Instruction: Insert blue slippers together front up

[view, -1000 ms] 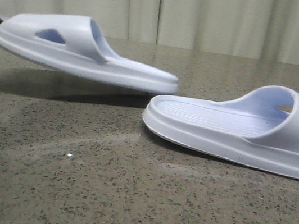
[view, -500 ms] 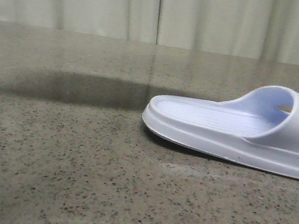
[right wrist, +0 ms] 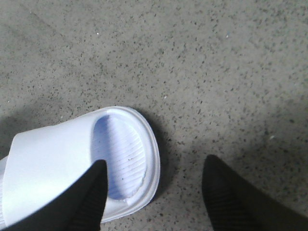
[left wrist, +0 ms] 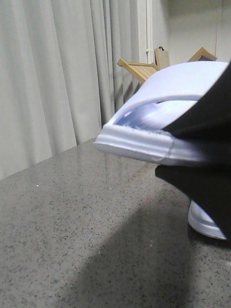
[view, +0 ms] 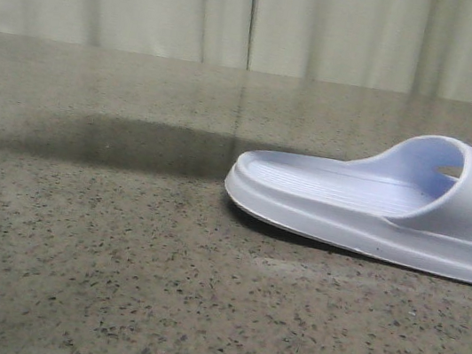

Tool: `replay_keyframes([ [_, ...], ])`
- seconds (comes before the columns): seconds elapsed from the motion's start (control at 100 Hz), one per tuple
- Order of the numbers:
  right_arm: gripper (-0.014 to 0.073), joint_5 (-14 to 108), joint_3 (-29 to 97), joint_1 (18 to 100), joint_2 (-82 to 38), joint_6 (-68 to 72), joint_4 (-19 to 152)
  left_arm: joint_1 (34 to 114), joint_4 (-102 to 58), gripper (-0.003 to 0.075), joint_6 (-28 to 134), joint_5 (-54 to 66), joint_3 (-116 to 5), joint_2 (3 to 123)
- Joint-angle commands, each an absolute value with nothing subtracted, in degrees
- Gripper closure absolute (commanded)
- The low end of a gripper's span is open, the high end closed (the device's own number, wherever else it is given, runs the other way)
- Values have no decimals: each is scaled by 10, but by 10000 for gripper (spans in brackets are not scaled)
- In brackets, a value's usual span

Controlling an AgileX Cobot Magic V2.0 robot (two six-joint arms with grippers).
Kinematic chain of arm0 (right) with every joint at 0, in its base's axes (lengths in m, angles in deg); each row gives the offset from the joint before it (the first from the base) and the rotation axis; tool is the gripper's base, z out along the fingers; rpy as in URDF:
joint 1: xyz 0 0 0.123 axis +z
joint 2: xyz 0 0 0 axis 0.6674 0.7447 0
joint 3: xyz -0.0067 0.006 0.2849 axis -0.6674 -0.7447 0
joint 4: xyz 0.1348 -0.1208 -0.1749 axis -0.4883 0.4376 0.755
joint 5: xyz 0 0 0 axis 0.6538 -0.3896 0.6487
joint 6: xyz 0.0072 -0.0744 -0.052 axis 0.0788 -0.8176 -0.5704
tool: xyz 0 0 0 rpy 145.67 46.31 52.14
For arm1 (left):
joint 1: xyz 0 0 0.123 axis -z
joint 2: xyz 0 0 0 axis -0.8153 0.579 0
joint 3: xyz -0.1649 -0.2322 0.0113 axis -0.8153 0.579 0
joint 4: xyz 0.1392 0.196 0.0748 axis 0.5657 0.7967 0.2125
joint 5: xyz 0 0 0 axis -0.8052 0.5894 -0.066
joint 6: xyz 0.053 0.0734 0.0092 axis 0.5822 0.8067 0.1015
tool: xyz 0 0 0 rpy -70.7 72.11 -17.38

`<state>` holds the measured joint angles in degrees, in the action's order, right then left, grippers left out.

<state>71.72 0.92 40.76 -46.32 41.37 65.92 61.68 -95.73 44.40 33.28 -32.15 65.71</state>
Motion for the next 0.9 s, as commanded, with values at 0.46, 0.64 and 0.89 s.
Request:
replay_keyframes([
  [0.46, 223, 631, 24, 404, -337, 416, 575, 620, -989, 704, 446, 372, -337, 646],
  [0.64, 223, 628, 24, 404, -305, 416, 557, 620, -989, 704, 446, 375, -337, 646],
  [0.89, 223, 628, 24, 404, -266, 416, 510, 620, -989, 704, 446, 378, -337, 646],
])
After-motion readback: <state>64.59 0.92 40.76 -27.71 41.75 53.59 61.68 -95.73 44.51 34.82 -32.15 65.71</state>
